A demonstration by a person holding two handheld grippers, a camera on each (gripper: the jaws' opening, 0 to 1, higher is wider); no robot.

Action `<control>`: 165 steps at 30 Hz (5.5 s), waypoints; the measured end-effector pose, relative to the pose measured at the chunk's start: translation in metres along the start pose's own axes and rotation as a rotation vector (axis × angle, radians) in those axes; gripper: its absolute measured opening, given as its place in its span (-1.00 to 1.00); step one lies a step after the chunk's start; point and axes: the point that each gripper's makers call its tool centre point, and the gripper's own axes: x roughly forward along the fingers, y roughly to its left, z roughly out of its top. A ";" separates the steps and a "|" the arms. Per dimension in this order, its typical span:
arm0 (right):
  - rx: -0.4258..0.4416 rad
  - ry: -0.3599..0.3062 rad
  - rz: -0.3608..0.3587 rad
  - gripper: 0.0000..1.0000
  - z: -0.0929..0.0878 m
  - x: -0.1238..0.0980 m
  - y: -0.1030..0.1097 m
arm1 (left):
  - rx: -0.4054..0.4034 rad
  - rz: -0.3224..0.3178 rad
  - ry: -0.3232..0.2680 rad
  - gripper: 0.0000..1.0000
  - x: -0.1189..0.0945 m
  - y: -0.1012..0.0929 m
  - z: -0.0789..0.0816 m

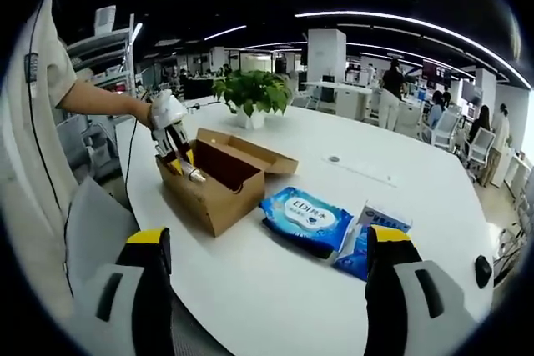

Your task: Operate the shoe box by opening the lid, removing the specified soft item, and placing it in the target area until the item is outside and the box remains undamaged.

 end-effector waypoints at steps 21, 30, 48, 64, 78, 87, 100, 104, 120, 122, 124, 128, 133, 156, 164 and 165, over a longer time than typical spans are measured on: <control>-0.074 -0.035 0.079 0.64 0.020 0.013 0.016 | 0.108 -0.022 -0.174 -0.61 -0.024 -0.035 0.073; -0.143 -0.052 0.156 0.42 0.033 0.025 0.032 | 0.152 -0.066 -0.228 -0.61 -0.028 -0.059 0.096; -0.159 -0.025 0.333 0.12 0.028 0.050 0.067 | 0.158 -0.174 -0.367 -0.62 -0.033 -0.097 0.132; -0.219 -0.042 0.457 -0.29 0.029 0.055 0.093 | 0.165 -0.262 -0.524 -0.62 -0.053 -0.122 0.157; -0.221 -0.075 0.536 -0.58 0.038 0.055 0.106 | 0.172 -0.302 -0.619 -0.62 -0.062 -0.130 0.166; -0.267 -0.059 0.567 -0.63 0.037 0.053 0.113 | 0.211 -0.300 -0.585 -0.61 -0.052 -0.133 0.161; -0.393 0.031 0.591 -0.68 0.032 0.053 0.120 | 0.209 -0.296 -0.524 -0.59 -0.037 -0.137 0.155; -0.388 0.041 0.592 -0.68 0.033 0.054 0.118 | 0.206 -0.281 -0.526 -0.58 -0.037 -0.135 0.156; -0.416 0.076 0.569 -0.68 0.047 0.062 0.088 | 0.122 -0.176 -0.559 -0.29 -0.047 -0.108 0.139; -0.424 0.083 0.564 -0.68 0.049 0.063 0.081 | 0.105 -0.155 -0.565 -0.28 -0.049 -0.102 0.135; -0.431 0.089 0.560 -0.68 0.051 0.064 0.076 | 0.084 -0.135 -0.571 -0.25 -0.051 -0.097 0.132; -0.449 0.105 0.555 -0.68 0.054 0.066 0.066 | 0.037 -0.094 -0.590 -0.11 -0.056 -0.087 0.127; -0.468 0.127 0.545 -0.68 0.057 0.069 0.053 | -0.021 -0.051 -0.604 0.05 -0.064 -0.077 0.119; -0.490 0.276 0.451 -0.67 0.057 0.117 -0.039 | -0.266 0.171 -0.671 0.47 -0.101 -0.055 0.063; -0.539 0.335 0.445 -0.67 0.058 0.134 -0.062 | -0.333 0.234 -0.670 0.61 -0.108 -0.051 0.052; -0.567 0.348 0.442 -0.67 0.056 0.136 -0.067 | -0.343 0.241 -0.669 0.62 -0.108 -0.050 0.051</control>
